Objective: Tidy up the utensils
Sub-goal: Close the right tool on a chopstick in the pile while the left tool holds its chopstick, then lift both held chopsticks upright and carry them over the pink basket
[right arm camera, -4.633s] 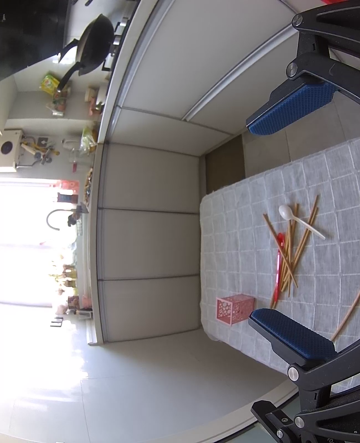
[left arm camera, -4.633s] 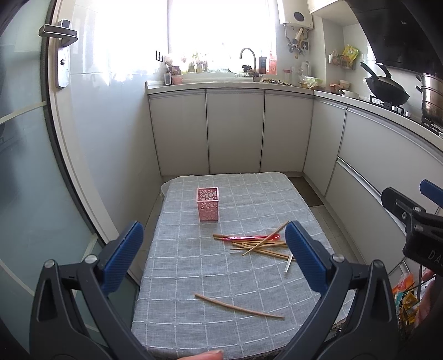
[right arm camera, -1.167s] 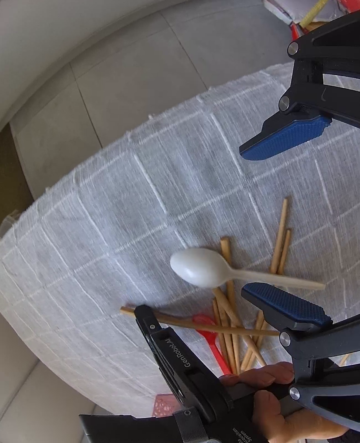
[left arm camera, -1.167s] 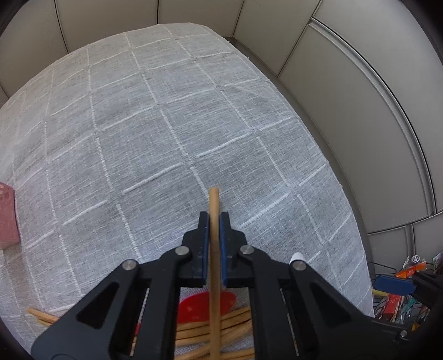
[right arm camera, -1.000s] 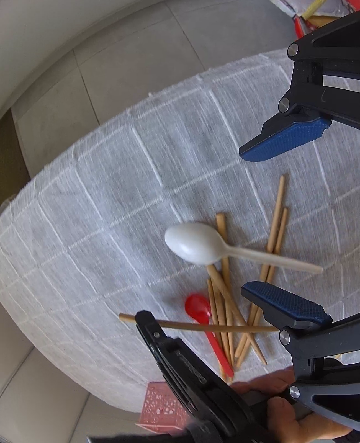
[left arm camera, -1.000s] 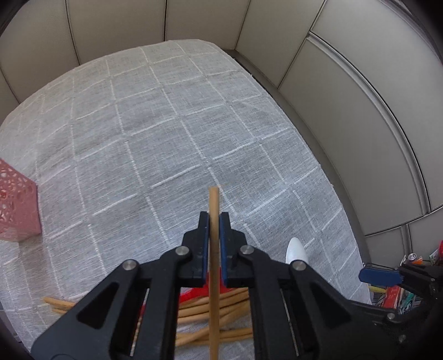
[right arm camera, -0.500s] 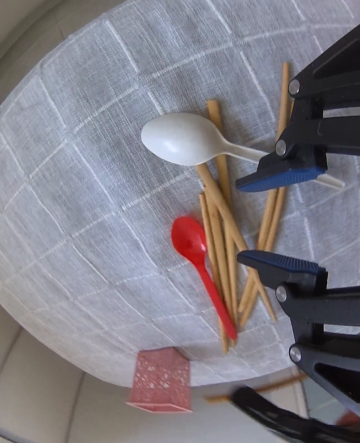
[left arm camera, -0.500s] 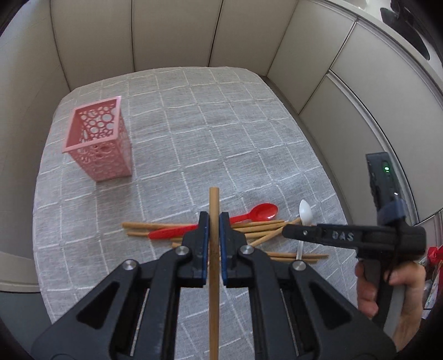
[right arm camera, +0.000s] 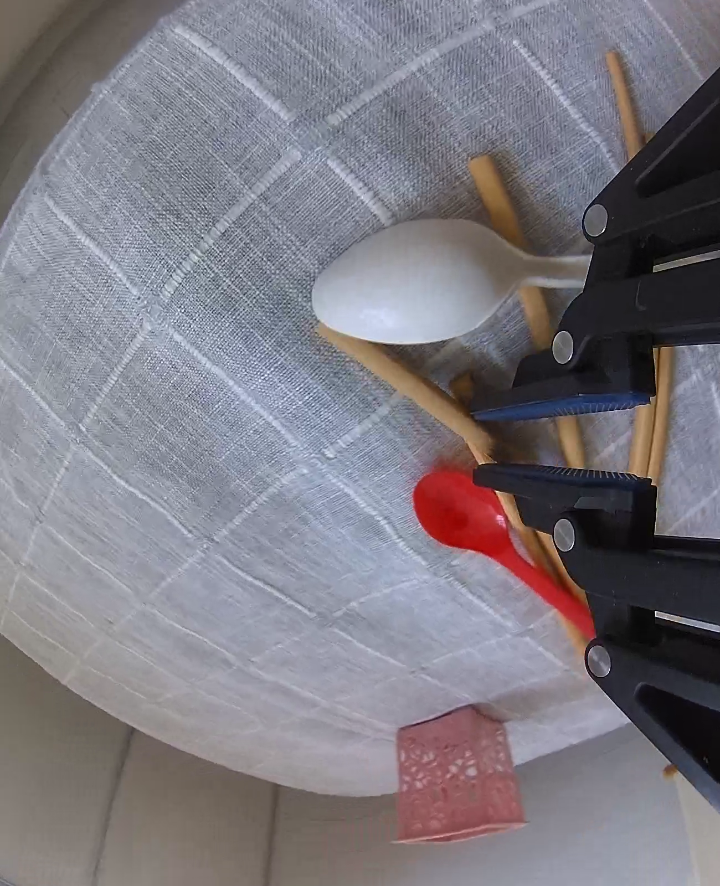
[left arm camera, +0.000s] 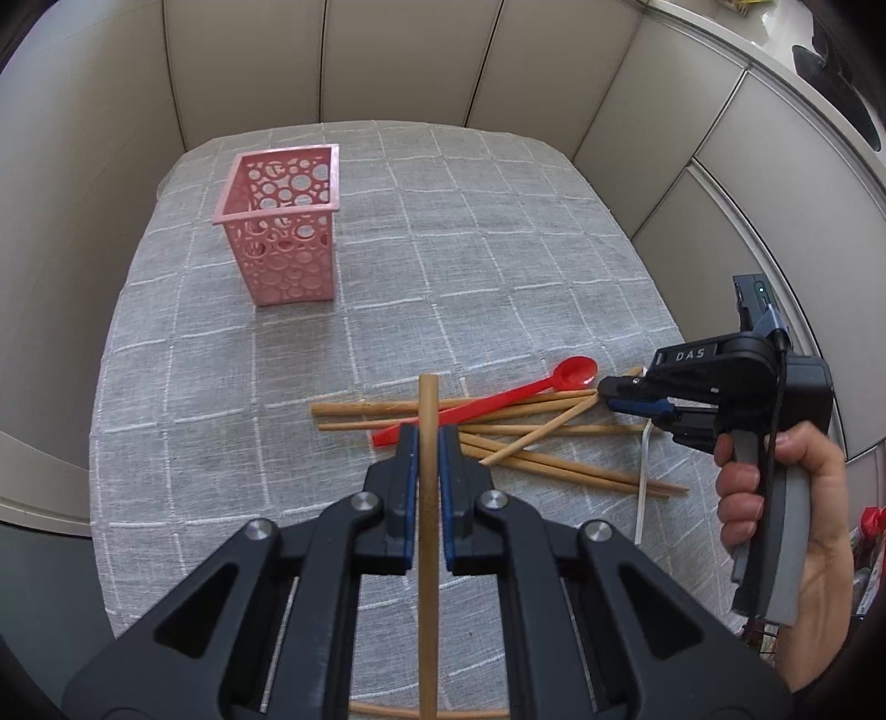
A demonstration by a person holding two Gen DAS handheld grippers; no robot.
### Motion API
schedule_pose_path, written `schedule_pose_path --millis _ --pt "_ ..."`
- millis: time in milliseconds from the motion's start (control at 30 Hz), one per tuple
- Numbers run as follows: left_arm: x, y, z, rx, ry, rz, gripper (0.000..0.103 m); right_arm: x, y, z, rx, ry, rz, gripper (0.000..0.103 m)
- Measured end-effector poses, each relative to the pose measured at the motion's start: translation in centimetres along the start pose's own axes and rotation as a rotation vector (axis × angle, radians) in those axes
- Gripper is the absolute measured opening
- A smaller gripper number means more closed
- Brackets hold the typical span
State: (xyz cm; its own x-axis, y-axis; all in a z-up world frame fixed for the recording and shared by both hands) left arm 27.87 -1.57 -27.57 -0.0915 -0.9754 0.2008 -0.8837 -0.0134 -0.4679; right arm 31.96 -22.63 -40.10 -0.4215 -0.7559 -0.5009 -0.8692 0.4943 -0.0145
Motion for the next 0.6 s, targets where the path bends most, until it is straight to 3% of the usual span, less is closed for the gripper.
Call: schedule_pose_path --millis 100,167,433,600 --pt "-0.6 0.2 0.0 -0.011 0.016 -0.024 0.008 0.6 -0.7 0.0 -0.029 -0.060 0.112 0.020" --pt "-0.9 0.3 0.0 -0.009 0.012 -0.028 0.008 0.9 -1.5 -0.2 -0.003 -0.056 0.144 0.020" --pt "-2.1 0.0 0.3 -0.003 0.020 -0.075 0.008 0.7 -3.1 0.2 0.082 0.044 0.119 0.013" --pt "-3.0 -0.7 -0.6 0.026 0.024 -0.100 0.008 0.6 -3.3 -0.5 0.105 0.049 0.095 0.009"
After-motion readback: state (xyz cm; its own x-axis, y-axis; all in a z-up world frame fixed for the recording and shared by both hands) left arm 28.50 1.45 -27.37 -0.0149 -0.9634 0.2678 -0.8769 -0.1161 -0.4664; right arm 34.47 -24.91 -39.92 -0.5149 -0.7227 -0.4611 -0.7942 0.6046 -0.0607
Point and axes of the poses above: each gripper's, at about its wrist camera, not at the fingertips, and z roughly the way its jaws point, x to its right, y to its underside, the point moved 8 cm from there along z, roughly the way its jaws point, and after that the axes turned 3 degrees about -z, right-handed, at the moved point
